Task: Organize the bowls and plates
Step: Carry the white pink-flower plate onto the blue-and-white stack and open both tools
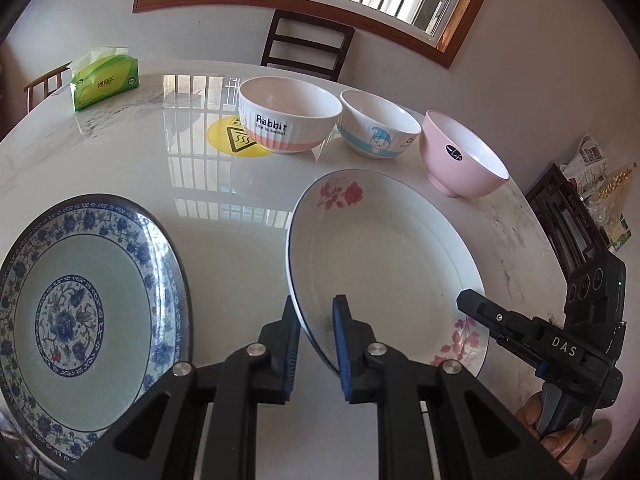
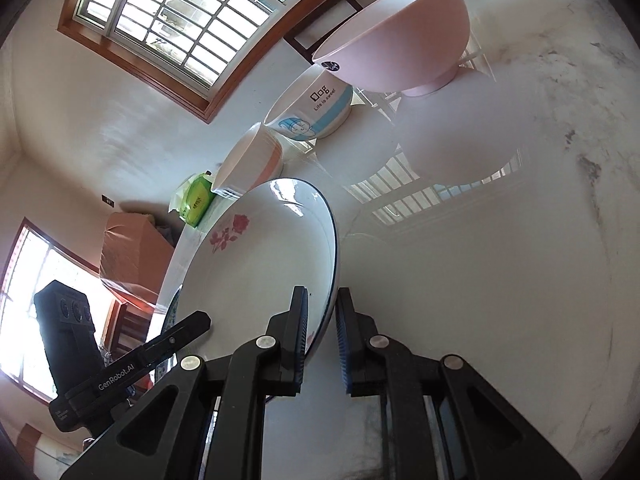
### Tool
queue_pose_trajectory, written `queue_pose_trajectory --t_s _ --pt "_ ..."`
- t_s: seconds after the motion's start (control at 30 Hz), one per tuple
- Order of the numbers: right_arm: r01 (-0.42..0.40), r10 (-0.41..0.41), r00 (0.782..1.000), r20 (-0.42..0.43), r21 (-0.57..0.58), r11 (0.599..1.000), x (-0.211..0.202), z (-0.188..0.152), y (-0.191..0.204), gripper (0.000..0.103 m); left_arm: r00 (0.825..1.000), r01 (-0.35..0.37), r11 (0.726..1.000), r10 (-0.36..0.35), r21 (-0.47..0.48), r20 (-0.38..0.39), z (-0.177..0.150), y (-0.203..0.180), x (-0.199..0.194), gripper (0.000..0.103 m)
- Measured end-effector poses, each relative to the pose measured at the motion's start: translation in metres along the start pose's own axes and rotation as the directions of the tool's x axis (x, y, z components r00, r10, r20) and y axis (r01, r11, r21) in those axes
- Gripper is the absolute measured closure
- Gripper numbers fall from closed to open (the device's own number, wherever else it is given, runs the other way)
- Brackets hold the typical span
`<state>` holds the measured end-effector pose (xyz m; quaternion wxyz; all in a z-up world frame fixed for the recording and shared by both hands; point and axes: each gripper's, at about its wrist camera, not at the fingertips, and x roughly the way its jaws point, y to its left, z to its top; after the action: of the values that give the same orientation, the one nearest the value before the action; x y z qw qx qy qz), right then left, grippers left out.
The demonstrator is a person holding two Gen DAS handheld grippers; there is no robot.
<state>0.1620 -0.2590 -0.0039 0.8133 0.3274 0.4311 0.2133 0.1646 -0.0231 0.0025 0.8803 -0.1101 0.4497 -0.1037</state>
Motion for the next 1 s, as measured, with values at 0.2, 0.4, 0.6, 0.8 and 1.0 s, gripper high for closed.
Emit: queue_pose_trajectory --t_s 0.2,0.4,0.6,0.8,1.0 --pt "-0.021 0.021 1.000 0.002 -0.042 0.999 -0.006 -0.012 0.026 0.088 1.000 -0.005 0.999 0.005 -0.033 0.020 -0.013 0.022 -0.026 0.087" --pt "-0.059 0.057 0.998 -0.025 -0.090 0.994 0.002 -0.020 0.058 0.088 0.998 -0.030 0.996 0.035 -0.079 0.061 -0.023 0.047 -0.054 0.087" --pt "-0.087 0.078 0.994 -0.072 -0.143 0.986 0.021 -0.032 0.091 0.088 0.991 -0.076 0.990 0.089 -0.121 0.101 -0.031 0.078 -0.081 0.087" --pt "-0.104 0.081 0.989 -0.126 -0.194 0.975 0.042 -0.045 0.119 0.088 0.986 -0.105 0.979 0.125 -0.175 0.109 -0.039 0.112 -0.097 0.087" --pt "-0.109 0.070 0.983 -0.169 -0.235 0.966 0.064 -0.056 0.142 0.087 0.980 -0.133 0.968 0.160 -0.213 0.115 -0.045 0.137 -0.106 0.087"
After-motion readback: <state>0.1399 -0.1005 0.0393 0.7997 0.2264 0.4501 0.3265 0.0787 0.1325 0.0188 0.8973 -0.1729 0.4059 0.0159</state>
